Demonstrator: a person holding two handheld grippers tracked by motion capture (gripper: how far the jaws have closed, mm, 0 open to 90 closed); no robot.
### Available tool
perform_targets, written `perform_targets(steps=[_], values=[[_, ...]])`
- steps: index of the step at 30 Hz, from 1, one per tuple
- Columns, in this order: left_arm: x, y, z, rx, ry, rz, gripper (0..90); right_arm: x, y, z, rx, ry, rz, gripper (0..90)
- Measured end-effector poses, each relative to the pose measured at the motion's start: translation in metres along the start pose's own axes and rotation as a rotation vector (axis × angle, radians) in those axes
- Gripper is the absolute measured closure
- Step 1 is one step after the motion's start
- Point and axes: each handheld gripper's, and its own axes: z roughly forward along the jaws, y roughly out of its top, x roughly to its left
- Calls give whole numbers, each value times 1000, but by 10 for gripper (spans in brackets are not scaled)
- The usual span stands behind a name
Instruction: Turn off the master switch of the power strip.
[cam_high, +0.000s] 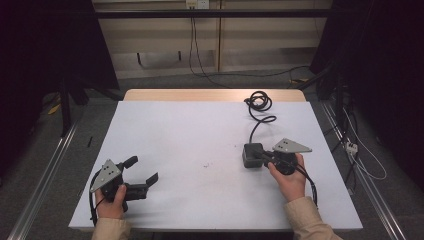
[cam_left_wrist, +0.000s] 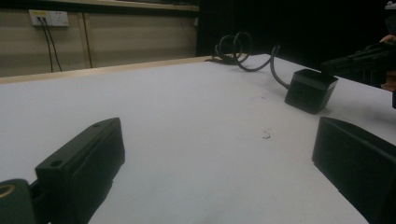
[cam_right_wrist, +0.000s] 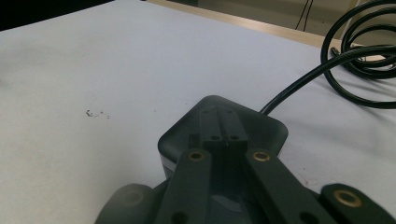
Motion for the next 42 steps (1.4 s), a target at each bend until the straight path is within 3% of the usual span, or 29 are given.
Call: perform_targets(steps=[42], values=[[0, 0, -1, -2, 2, 2, 20, -1, -1, 0, -2, 6, 14, 900]])
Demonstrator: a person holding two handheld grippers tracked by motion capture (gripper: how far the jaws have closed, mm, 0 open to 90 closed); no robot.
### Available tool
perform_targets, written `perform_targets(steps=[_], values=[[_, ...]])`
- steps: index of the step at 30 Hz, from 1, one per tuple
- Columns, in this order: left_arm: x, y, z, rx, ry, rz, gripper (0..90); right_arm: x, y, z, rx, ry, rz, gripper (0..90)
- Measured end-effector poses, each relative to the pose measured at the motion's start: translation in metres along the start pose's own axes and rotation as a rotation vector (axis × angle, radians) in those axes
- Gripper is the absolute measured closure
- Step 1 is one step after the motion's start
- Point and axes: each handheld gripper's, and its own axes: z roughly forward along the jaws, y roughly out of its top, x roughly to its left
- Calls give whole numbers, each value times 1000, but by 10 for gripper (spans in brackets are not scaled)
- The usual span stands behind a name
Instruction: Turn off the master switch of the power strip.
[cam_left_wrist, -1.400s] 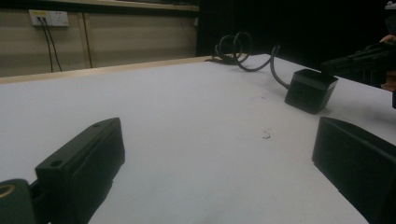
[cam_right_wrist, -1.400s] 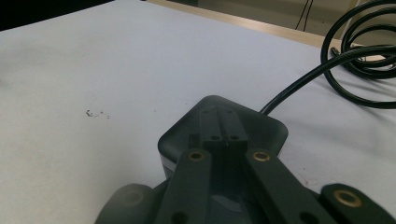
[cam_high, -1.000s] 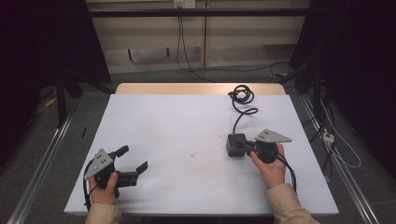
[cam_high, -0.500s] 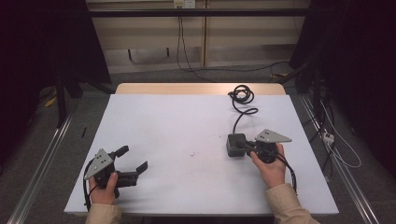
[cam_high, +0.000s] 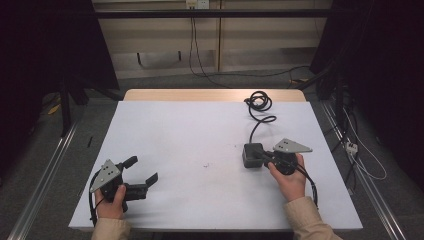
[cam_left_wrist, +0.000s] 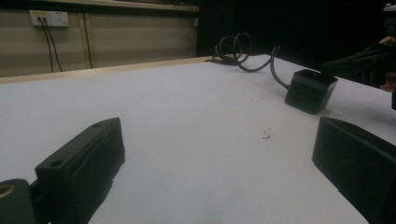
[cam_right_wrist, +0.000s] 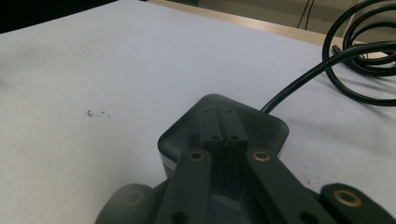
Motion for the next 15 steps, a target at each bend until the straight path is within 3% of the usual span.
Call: perform_targets(steps=[15], values=[[2, 0, -1, 1, 0, 3, 21, -1, 0, 0, 0, 6, 9, 900]])
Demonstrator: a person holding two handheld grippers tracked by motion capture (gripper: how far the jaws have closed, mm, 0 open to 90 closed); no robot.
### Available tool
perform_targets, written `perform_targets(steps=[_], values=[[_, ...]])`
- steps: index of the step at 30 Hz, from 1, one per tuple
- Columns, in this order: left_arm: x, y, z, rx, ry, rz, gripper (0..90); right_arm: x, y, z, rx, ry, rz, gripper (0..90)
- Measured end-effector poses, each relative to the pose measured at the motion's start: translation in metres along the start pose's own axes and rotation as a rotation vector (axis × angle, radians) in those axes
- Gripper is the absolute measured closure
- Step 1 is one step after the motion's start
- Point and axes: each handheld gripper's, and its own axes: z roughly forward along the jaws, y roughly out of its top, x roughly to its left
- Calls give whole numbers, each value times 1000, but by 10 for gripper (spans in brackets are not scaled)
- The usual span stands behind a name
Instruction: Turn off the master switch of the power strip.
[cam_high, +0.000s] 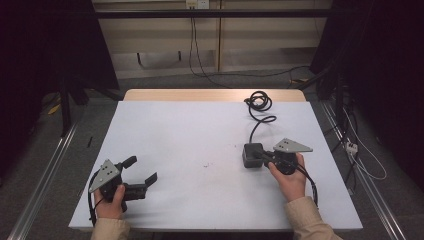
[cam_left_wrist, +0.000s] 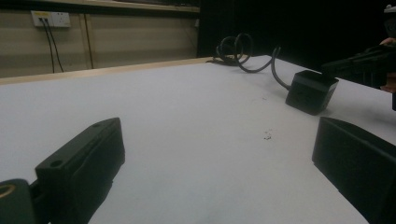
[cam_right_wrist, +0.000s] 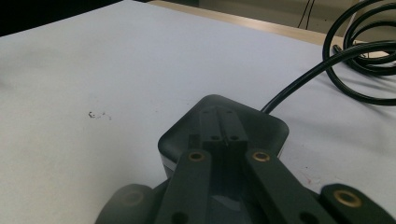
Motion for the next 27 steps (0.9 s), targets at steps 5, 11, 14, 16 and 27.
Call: perform_targets(steps=[5, 11, 14, 16, 27], values=[[0, 0, 0, -1, 1, 0, 21, 0, 0, 0, 2, -3, -7, 900], [0, -1, -1, -4, 6, -7, 20, 0, 1, 0, 4, 1, 4, 900], [0, -1, -1, -3, 6, -6, 21, 0, 1, 0, 8, -1, 2, 900], [0, -1, -1, -3, 7, -7, 21, 0, 1, 0, 9, -1, 1, 900], [0, -1, -1, -1, 7, -5, 21, 0, 4, -1, -1, -2, -3, 900]])
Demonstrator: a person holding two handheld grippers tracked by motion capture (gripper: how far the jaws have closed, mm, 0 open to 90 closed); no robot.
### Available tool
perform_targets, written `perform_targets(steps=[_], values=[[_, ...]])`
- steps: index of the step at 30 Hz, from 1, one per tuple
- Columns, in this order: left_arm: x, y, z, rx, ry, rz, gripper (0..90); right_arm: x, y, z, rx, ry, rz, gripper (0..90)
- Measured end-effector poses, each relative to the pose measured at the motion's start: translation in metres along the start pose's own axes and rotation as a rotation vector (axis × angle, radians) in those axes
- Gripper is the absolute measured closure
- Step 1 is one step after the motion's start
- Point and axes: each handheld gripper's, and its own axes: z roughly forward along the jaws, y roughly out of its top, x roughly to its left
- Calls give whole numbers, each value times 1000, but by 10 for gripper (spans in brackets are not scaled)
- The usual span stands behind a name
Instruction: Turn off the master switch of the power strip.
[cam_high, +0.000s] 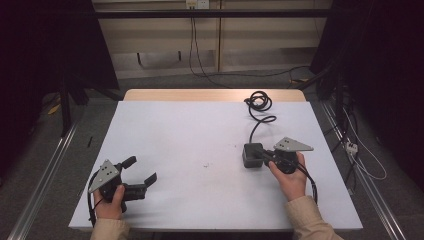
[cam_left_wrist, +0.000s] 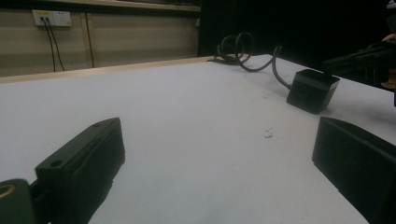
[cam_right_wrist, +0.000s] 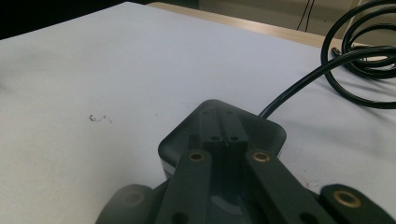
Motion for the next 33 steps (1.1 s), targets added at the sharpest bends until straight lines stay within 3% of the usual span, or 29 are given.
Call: perform_targets(steps=[15, 22, 33], values=[[0, 0, -1, -1, 0, 1, 21, 1, 0, 0, -1, 4, 6, 895], [0, 1, -1, -4, 0, 0, 21, 2, 1, 0, 4, 19, 13, 770], [0, 1, -1, -4, -2, 5, 21, 5, 1, -10, 19, 68, 23, 480]])
